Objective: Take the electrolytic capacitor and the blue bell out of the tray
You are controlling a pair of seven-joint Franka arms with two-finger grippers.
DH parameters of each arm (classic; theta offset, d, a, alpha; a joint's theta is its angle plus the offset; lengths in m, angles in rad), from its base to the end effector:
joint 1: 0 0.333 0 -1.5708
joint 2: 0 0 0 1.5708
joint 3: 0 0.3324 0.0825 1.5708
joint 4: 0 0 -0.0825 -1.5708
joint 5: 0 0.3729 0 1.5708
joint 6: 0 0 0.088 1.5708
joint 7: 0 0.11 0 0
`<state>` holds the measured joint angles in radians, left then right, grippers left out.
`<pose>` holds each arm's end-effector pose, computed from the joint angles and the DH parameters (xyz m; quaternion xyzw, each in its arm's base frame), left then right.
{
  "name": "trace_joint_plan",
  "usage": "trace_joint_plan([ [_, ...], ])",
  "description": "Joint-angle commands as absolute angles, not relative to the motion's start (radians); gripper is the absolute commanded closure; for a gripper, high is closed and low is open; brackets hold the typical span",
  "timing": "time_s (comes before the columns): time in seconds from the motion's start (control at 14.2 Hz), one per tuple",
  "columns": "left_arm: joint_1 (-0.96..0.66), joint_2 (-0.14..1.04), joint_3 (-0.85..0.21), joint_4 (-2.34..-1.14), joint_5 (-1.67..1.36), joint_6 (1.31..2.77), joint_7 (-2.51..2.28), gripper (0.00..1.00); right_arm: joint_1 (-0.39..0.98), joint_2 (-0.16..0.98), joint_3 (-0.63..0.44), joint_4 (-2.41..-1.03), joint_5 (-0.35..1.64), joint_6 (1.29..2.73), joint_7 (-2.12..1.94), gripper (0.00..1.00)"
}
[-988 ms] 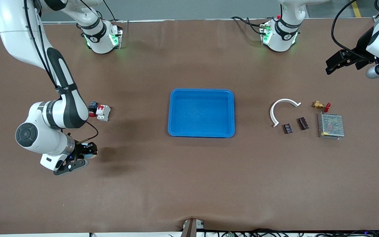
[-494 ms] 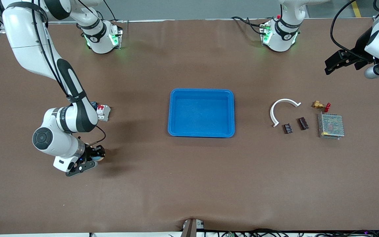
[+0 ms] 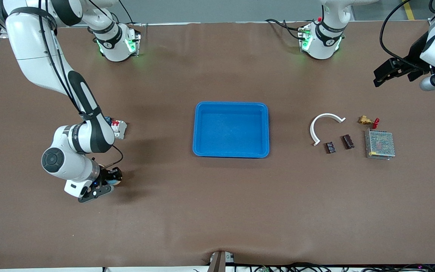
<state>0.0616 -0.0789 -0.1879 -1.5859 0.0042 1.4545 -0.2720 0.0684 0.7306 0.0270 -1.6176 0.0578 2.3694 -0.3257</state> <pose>0.5010 -0.0677 0.6618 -0.9969 -0.0734 0.0245 0.0146 0.6943 0.0645 0.2148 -0.9822 -0.1853 -0.0139 0.0279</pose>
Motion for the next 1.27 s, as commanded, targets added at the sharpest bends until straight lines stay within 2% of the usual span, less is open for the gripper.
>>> trace_joint_plan([
  [0.0, 0.075, -0.098, -0.201, -1.605, 0.015, 1.462, -0.256, 0.0, 0.055, 0.73, 0.032, -1.615, 0.06, 2.378, -0.334, 0.0],
  [0.21, 0.075, -0.098, -0.201, -1.606, 0.015, 1.46, -0.258, 0.0, 0.055, 0.719, 0.034, -1.592, 0.061, 2.355, -0.324, 0.0],
  [0.42, 0.075, -0.098, -0.201, -1.606, 0.014, 1.459, -0.259, 0.0, 0.055, 0.689, 0.035, -1.473, 0.063, 2.112, -0.295, 0.0],
  [0.78, 0.078, -0.101, -0.199, -1.605, 0.014, 1.45, -0.259, 0.0, 0.055, 0.419, 0.031, -1.445, 0.055, 1.702, -0.172, 0.0],
  [0.99, 0.078, -0.1, -0.201, -1.605, 0.014, 1.45, -0.258, 0.0, 0.038, 0.283, 0.031, -1.447, 0.046, 1.547, -0.103, 0.0],
  [1.2, 0.075, -0.106, -0.201, -1.606, 0.014, 1.45, -0.262, 0.0, -0.004, 0.178, 0.031, -1.456, 0.041, 1.455, -0.103, 0.0],
])
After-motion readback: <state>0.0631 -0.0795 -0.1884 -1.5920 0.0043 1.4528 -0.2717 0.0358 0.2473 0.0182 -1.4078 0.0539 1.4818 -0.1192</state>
